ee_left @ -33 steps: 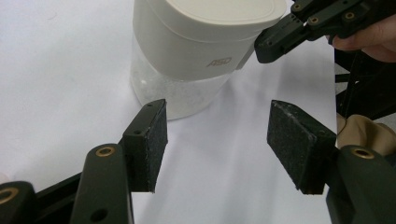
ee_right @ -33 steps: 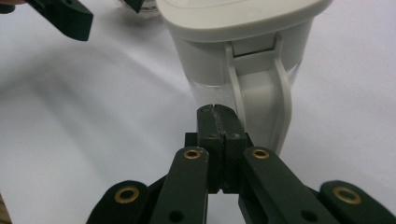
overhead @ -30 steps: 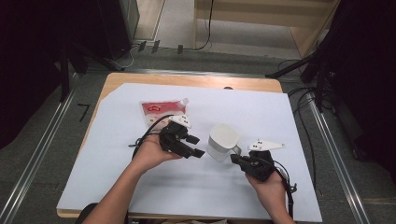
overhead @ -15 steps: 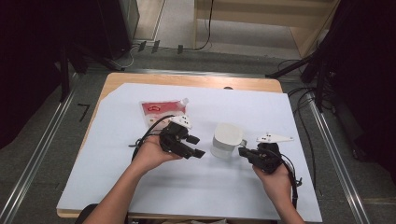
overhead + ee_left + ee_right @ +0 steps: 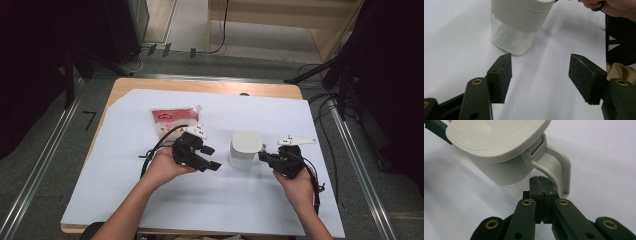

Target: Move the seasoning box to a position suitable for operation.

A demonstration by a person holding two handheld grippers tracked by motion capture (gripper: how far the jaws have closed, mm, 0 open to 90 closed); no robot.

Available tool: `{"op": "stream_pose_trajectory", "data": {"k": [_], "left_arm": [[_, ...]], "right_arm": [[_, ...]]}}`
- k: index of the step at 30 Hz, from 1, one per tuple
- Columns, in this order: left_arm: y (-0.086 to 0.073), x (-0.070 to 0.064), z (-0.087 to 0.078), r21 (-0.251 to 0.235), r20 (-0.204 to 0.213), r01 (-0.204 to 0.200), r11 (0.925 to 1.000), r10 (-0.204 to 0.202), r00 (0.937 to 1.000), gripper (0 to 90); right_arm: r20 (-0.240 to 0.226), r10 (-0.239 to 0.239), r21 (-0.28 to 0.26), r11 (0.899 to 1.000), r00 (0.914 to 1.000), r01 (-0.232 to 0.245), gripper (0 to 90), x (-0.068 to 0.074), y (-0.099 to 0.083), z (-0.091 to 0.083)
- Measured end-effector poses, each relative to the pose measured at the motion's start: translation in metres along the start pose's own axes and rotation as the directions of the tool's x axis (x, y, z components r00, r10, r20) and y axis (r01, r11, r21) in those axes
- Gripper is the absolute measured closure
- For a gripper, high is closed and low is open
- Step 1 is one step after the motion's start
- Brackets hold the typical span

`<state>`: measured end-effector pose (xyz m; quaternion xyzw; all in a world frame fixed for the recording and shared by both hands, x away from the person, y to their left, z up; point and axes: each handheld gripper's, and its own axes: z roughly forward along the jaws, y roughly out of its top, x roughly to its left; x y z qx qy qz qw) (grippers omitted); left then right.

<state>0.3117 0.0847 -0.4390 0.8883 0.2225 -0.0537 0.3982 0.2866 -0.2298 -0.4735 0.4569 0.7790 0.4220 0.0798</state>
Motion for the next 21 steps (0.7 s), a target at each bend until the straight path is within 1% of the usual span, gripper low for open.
{"op": "stream_pose_trajectory", "data": {"k": [3, 4, 5, 6, 8, 9, 11, 13, 14, 16, 17, 18, 19, 21], "left_arm": [[-0.001, 0.001, 0.0, -0.007, -0.008, 0.002, 1.0, -0.002, 1.0, 35.2], [-0.001, 0.002, -0.001, 0.0, -0.005, 0.011, 0.9999, -0.011, 0.9999, 35.1], [-0.001, 0.003, -0.002, 0.009, 0.008, 0.027, 0.9996, -0.027, 0.9996, 35.7], [-0.002, 0.003, -0.002, 0.002, 0.014, 0.035, 0.9994, -0.035, 0.9993, 36.3], [-0.001, 0.002, -0.003, -0.021, 0.002, 0.022, 0.9995, -0.022, 0.9998, 35.7], [0.0, 0.003, -0.003, -0.023, 0.001, 0.014, 0.9996, -0.014, 0.9999, 35.2], [0.003, 0.003, -0.002, -0.012, 0.006, 0.01, 0.9999, -0.01, 0.9999, 34.8], [0.007, 0.004, -0.001, -0.015, 0.001, 0.001, 0.9999, -0.001, 1.0, 34.8], [0.009, 0.004, -0.001, -0.01, -0.004, -0.002, 0.9999, 0.001, 1.0, 34.8], [0.014, 0.005, 0.001, -0.018, -0.002, -0.01, 0.9998, 0.01, 0.9999, 32.5], [0.02, 0.006, 0.002, -0.003, 0.003, -0.026, 0.9997, 0.026, 0.9997, 31.7], [0.022, 0.006, 0.003, -0.002, 0.0, -0.032, 0.9995, 0.032, 0.9995, 30.2], [0.025, 0.007, 0.004, 0.001, 0.002, -0.034, 0.9994, 0.034, 0.9994, 28.8], [0.031, 0.008, 0.006, 0.01, 0.012, -0.04, 0.9992, 0.04, 0.9991, 28.5]], "right_arm": [[-0.02, -0.006, 0.003, 1.0, 0.9998, 0.006, 90.0, 0.0, 0.002, -0.003], [-0.008, -0.021, 0.013, 1.0, 0.9997, 0.022, 90.0, 0.0, 0.003, -0.006], [-0.007, -0.023, 0.017, 1.0, 0.9997, 0.023, 90.0, 0.0, 0.004, -0.009], [-0.006, -0.033, 0.022, 0.999, 0.9994, 0.033, 90.0, 0.0, 0.005, -0.011], [-0.01, -0.028, 0.018, 0.999, 0.9996, 0.028, 90.0, -0.002, 0.007, -0.018], [-0.01, -0.029, 0.016, 0.999, 0.9995, 0.029, 90.0, -0.002, 0.008, -0.021], [0.0, -0.043, 0.01, 0.999, 0.9991, 0.043, 90.0, -0.004, 0.012, -0.024], [0.014, -0.052, 0.005, 0.999, 0.9986, 0.051, 90.0, -0.007, 0.015, -0.026], [0.018, -0.041, 0.001, 0.999, 0.999, 0.041, 90.0, -0.01, 0.018, -0.027], [0.016, -0.027, 0.001, 1.0, 0.9995, 0.027, 90.0, -0.016, 0.021, -0.027], [0.016, -0.027, 0.001, 1.0, 0.9995, 0.027, 90.0, -0.017, 0.021, -0.026], [0.003, -0.022, 0.01, 1.0, 0.9998, 0.022, 90.0, -0.02, 0.023, -0.024], [-0.001, -0.016, 0.015, 1.0, 0.9999, 0.016, 90.0, -0.021, 0.024, -0.023], [-0.007, -0.018, 0.022, 1.0, 0.9998, 0.018, 90.0, -0.023, 0.027, -0.02]]}}
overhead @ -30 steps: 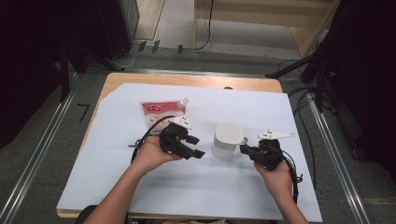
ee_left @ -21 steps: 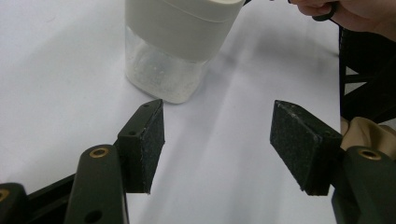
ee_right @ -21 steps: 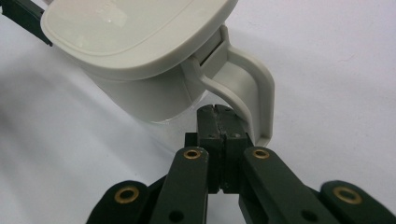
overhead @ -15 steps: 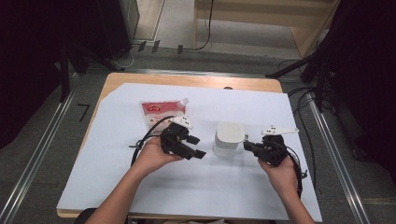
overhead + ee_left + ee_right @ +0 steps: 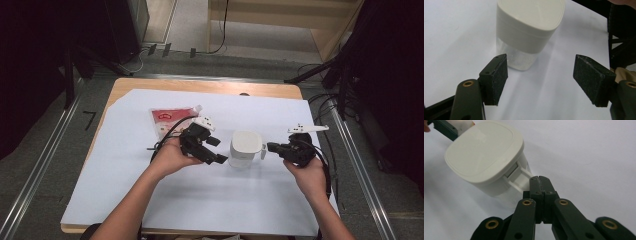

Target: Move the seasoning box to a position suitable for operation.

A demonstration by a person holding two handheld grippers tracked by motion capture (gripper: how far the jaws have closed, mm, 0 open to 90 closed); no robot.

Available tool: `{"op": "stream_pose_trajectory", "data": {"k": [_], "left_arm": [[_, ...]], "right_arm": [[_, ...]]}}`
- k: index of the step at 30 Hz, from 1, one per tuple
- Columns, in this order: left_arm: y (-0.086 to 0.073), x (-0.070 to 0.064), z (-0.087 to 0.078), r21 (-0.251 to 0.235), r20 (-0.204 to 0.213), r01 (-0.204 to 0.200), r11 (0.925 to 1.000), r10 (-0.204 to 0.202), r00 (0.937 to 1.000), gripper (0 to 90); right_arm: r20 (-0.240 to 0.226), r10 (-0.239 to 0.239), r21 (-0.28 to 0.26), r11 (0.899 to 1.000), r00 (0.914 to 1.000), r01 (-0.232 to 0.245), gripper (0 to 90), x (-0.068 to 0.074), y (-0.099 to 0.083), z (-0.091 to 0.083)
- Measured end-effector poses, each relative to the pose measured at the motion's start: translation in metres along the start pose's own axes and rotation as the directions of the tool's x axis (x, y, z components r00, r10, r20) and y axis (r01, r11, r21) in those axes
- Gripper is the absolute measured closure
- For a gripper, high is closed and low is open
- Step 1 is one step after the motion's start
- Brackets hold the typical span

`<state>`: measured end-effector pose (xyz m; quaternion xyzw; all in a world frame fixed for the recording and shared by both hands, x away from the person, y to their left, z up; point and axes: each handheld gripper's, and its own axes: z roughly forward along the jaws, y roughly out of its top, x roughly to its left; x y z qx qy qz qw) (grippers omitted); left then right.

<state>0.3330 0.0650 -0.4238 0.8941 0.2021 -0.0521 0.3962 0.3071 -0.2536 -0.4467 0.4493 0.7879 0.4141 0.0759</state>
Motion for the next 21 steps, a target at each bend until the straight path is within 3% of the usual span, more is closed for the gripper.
{"op": "stream_pose_trajectory", "data": {"k": [3, 5, 7, 10, 12, 14, 16, 21], "left_arm": [[0.006, 0.002, 0.003, -0.009, 0.009, 0.011, 0.9999, -0.011, 0.9999, 26.5], [0.009, 0.002, 0.004, -0.017, 0.017, 0.027, 0.9995, -0.027, 0.9995, 26.0], [0.012, 0.004, 0.005, -0.013, 0.014, 0.016, 0.9998, -0.016, 0.9998, 24.3], [0.016, 0.009, 0.008, -0.022, 0.049, 0.035, 0.9992, -0.034, 0.9982, 22.4], [0.017, 0.011, 0.01, -0.013, 0.043, 0.039, 0.9991, -0.039, 0.9983, 17.4], [0.016, 0.012, 0.014, -0.032, 0.081, 0.045, 0.9985, -0.042, 0.9959, 16.5], [0.017, 0.013, 0.018, -0.025, 0.077, 0.033, 0.9991, -0.031, 0.9966, 15.3], [0.018, 0.014, 0.03, -0.001, 0.049, 0.016, 0.9999, -0.016, 0.9987, 15.7]], "right_arm": [[-0.025, -0.004, -0.004, 1.0, 0.9997, 0.004, 90.0, -0.002, 0.006, 0.003], [-0.024, -0.019, -0.002, 1.0, 0.9995, 0.019, 90.0, -0.001, 0.007, 0.004], [-0.019, -0.026, 0.006, 1.0, 0.9995, 0.026, 90.0, 0.0, 0.006, 0.006], [-0.02, -0.028, 0.003, 1.0, 0.9994, 0.028, 90.0, 0.0, 0.006, 0.006], [-0.015, -0.036, 0.001, 0.999, 0.9992, 0.036, 90.0, 0.001, 0.005, 0.006], [-0.006, -0.05, 0.005, 0.999, 0.9987, 0.05, 90.0, 0.003, 0.004, 0.006], [0.014, -0.072, 0.007, 0.997, 0.9973, 0.072, 90.0, 0.005, 0.003, 0.006], [0.006, -0.045, 0.004, 0.999, 0.999, 0.045, 90.0, 0.004, 0.0, 0.006]]}}
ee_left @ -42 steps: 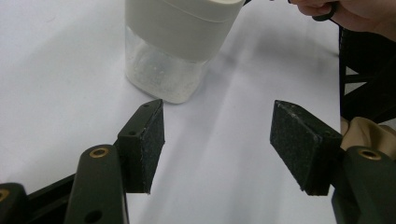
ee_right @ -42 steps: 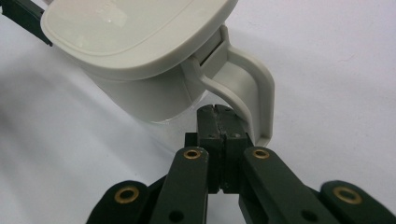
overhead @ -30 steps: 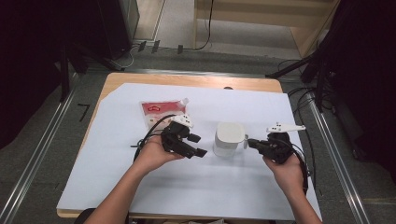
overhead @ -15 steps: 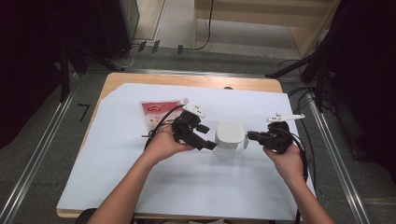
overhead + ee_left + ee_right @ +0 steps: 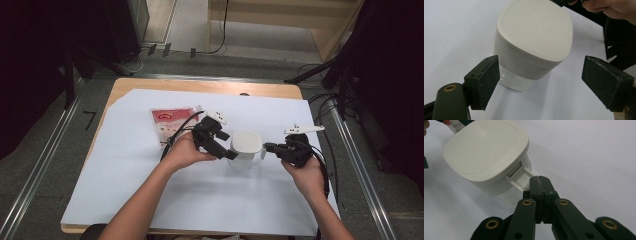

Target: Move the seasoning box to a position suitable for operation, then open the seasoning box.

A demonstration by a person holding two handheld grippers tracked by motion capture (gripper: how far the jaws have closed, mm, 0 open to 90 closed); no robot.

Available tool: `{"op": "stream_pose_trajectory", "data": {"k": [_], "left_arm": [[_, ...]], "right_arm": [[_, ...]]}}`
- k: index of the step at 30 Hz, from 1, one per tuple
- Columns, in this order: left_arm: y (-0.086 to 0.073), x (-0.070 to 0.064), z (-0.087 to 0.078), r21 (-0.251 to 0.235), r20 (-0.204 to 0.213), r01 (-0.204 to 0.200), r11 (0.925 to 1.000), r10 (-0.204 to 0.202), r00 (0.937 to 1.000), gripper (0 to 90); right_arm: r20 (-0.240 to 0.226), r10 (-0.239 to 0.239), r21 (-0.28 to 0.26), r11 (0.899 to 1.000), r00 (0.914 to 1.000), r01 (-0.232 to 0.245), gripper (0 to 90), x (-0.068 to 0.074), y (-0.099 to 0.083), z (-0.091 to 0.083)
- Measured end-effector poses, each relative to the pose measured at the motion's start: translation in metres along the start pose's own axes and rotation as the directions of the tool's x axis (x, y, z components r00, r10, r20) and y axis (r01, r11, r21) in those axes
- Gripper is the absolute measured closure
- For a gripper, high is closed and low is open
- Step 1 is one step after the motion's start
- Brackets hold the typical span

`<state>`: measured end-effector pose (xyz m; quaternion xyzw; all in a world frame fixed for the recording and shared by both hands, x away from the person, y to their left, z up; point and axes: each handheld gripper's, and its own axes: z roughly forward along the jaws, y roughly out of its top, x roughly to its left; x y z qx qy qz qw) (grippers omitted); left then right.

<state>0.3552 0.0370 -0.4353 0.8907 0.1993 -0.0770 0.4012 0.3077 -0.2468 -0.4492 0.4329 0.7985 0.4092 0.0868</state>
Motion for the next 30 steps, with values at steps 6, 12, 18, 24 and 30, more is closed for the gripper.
{"op": "stream_pose_trajectory", "data": {"k": [6, 12, 18, 24, 30], "left_arm": [[0.001, 0.002, 0.01, 0.016, -0.022, -0.011, 0.9998, 0.012, 0.9997, 14.1], [0.002, 0.003, 0.019, 0.024, -0.032, -0.02, 0.9995, 0.021, 0.9993, 14.1], [0.002, 0.007, 0.021, 0.008, -0.023, -0.023, 0.9997, 0.023, 0.9995, 14.5], [0.003, 0.006, 0.023, 0.013, -0.038, -0.04, 0.9991, 0.041, 0.9985, 14.1], [0.006, 0.005, 0.025, 0.023, -0.047, -0.046, 0.9987, 0.047, 0.9978, 13.8]], "right_arm": [[0.006, 0.004, -0.005, 1.0, 1.0, -0.004, 90.0, 0.0, 0.0, 0.0], [0.008, 0.009, -0.007, 1.0, 0.9999, -0.009, 90.0, 0.0, 0.0, 0.001], [0.015, 0.007, -0.011, 1.0, 0.9999, -0.007, 90.0, 0.001, 0.0, 0.001], [0.026, -0.002, -0.014, 1.0, 0.9997, 0.003, 90.0, 0.002, 0.0, 0.001], [0.038, -0.004, -0.018, 1.0, 0.9993, 0.005, 90.0, 0.003, 0.0, 0.002]]}}
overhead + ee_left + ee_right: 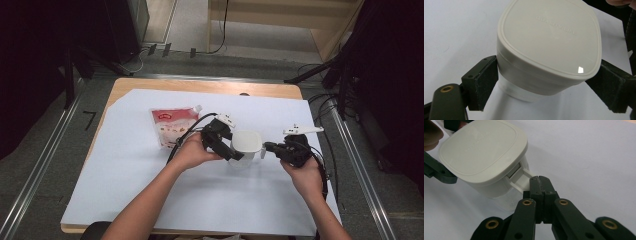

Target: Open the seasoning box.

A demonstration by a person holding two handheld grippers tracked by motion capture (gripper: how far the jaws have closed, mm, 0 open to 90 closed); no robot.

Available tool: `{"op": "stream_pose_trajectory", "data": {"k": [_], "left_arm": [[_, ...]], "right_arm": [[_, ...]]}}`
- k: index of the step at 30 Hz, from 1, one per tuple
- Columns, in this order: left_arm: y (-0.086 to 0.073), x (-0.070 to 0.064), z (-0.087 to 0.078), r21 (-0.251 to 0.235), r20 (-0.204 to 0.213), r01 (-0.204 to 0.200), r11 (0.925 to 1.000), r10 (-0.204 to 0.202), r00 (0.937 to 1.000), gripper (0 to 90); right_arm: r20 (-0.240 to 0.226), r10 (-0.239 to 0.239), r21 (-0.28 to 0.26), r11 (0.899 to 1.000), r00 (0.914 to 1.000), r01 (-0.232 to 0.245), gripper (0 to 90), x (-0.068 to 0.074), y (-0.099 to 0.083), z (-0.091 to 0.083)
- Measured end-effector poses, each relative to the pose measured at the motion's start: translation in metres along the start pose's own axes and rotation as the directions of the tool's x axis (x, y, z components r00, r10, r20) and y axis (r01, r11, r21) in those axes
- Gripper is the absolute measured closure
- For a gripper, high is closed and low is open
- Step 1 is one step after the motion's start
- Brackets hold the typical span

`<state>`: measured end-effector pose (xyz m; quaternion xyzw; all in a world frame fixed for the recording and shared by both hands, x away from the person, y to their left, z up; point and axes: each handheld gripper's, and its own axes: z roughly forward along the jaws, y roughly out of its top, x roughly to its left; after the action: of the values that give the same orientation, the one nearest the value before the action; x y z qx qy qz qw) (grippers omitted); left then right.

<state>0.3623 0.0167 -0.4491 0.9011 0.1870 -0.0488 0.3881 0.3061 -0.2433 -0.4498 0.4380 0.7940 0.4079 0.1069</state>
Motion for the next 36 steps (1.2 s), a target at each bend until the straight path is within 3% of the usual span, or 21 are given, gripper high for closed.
{"op": "stream_pose_trajectory", "data": {"k": [11, 14, 24, 36], "left_arm": [[0.0026, -0.0013, -0.0022, 0.014, -0.007, -0.004, 0.9999, 0.004, 1.0, 14.3], [0.0038, -0.0026, -0.0042, -0.005, -0.008, -0.005, 1.0, 0.005, 1.0, 14.6], [0.0076, -0.0064, -0.0072, 0.022, -0.038, -0.04, 0.999, 0.04, 0.9985, 15.6], [0.0086, -0.0081, -0.0075, 0.033, -0.048, -0.047, 0.9984, 0.048, 0.9977, 16.1]], "right_arm": [[0.017, -0.019, -0.002, 1.0, 0.9997, 0.019, 90.0, 0.0022, -0.0003, -0.0001], [0.02, -0.018, -0.002, 1.0, 0.9997, 0.018, 90.0, 0.0024, -0.0003, 0.0], [0.026, -0.02, -0.002, 1.0, 0.9995, 0.02, 90.0, 0.0033, -0.0004, 0.0], [0.036, -0.031, -0.002, 1.0, 0.9989, 0.031, 90.0, 0.0049, -0.0006, 0.0]]}}
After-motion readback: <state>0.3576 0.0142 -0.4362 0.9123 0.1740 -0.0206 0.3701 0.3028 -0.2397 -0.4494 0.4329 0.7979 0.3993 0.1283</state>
